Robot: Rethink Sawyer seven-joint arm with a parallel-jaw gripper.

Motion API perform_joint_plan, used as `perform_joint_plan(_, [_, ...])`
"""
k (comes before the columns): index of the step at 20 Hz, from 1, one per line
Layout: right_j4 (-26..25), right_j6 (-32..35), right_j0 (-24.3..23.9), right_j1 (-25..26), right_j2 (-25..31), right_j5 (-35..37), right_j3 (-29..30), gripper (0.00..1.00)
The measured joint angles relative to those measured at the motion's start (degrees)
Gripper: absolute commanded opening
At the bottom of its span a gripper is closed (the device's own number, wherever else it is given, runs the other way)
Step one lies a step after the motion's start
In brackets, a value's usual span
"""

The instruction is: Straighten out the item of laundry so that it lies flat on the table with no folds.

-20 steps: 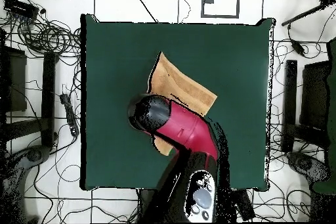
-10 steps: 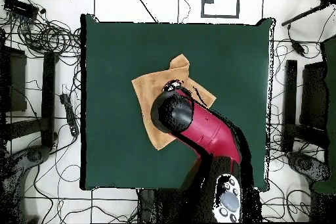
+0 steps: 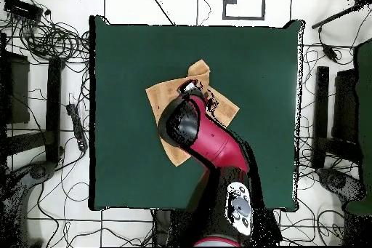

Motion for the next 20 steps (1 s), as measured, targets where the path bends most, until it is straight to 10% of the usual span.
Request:
perform_joint_plan(11, [0.82, 1.25, 1.07, 0.42, 0.65, 2.33, 1.29, 1.00])
perform_joint_plan(20, [-7.77, 1.25, -0.67, -3.23, -5.36, 28.38, -7.74, 1.00])
